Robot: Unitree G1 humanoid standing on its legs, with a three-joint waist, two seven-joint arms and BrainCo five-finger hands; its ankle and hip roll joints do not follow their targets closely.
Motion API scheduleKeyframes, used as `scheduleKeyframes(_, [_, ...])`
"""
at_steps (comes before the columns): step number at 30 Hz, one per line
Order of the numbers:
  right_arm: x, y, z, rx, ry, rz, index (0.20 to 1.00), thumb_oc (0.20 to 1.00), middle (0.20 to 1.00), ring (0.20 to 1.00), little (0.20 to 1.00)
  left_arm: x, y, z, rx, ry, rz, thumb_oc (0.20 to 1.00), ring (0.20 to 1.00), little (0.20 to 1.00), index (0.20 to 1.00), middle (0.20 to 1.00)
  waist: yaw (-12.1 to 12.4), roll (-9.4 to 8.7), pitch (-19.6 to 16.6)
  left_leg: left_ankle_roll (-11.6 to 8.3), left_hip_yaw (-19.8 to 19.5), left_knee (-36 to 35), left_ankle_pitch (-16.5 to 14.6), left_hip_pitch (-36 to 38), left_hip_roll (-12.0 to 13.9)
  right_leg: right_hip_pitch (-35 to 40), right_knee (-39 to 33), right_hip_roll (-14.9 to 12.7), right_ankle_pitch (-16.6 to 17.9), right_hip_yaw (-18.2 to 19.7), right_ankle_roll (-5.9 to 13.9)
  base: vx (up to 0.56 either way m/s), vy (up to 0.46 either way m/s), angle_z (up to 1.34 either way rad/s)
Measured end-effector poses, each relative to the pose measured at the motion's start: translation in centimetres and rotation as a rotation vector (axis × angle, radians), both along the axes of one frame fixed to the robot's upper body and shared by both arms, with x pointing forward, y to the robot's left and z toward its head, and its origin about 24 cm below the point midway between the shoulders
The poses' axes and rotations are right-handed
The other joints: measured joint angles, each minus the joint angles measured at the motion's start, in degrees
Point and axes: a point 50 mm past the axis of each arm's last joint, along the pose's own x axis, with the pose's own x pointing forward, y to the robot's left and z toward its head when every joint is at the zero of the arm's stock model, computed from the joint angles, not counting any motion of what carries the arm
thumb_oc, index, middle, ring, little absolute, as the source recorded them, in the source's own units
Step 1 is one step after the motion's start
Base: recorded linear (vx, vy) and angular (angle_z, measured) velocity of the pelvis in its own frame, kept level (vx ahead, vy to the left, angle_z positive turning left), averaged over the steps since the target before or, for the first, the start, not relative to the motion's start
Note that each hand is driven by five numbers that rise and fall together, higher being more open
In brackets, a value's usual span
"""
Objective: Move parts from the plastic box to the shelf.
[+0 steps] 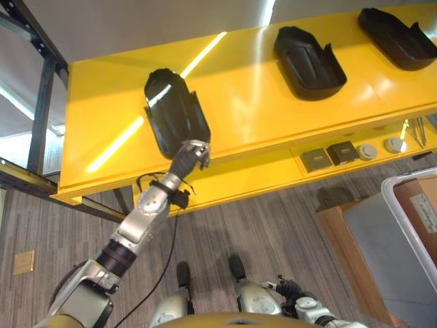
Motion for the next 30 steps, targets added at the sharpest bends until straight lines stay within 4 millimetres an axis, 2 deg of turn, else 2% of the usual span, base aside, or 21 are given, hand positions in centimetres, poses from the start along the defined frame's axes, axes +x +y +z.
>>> scheduleKeyframes(9, [0.5, 0.0, 0.2, -0.005, -0.025, 0.022, 1.0, 1.0, 1.0, 1.0, 1.0, 0.5, 1.4, 0.9, -0.048, -0.036, 0.102, 0.2, 0.2, 0.2, 0.2, 0.2, 0.04, -0.27, 1.38, -0.02, 0.25, 0.01, -0.08, -0.44, 0.03, -0.7, 0.0, 0.0, 0.24, 0.07, -0.02, 0.0, -0.003, -0.01])
scheduleKeyframes(14, [0.7, 0.0, 0.3, -0.01, -0.028, 0.022, 1.0, 1.0, 1.0, 1.0, 1.0, 0.6, 1.5, 1.1, -0.055, -0.052, 0.111, 0.2, 0.2, 0.2, 0.2, 0.2, 0.04, -0.31, 1.41, 0.13, 0.27, 0.01, -0.19, -0.44, 0.03, -0.7, 0.01, 0.0, 0.37, 0.04, -0.22, 0.0, 0.0, 0.0])
scheduleKeyframes(18, [0.7, 0.0, 0.3, -0.016, -0.032, 0.018, 1.0, 1.0, 1.0, 1.0, 1.0, 1.2, 1.8, 0.7, -0.039, -0.056, 0.148, 0.2, 0.2, 0.2, 0.2, 0.2, -0.06, -0.48, 1.51, 0.1, 0.35, 0.01, -0.22, -0.49, 0.05, -0.94, 0.0, 0.01, 0.05, 0.15, 0.09, 0.0, 0.0, 0.0])
scheduleKeyframes(30, [1.1, 0.1, 0.5, -0.015, -0.058, 0.022, 1.0, 1.0, 1.0, 1.0, 1.0, 2.0, 3.5, 2.3, -0.054, -0.127, 0.273, 0.2, 0.2, 0.2, 0.2, 0.2, -0.28, -0.95, 1.8, -0.03, 0.98, 0.02, -0.01, -2.05, 0.26, -2.72, 0.01, 0.13, 0.94, 0.3, -0.13, -0.01, -0.005, -0.02])
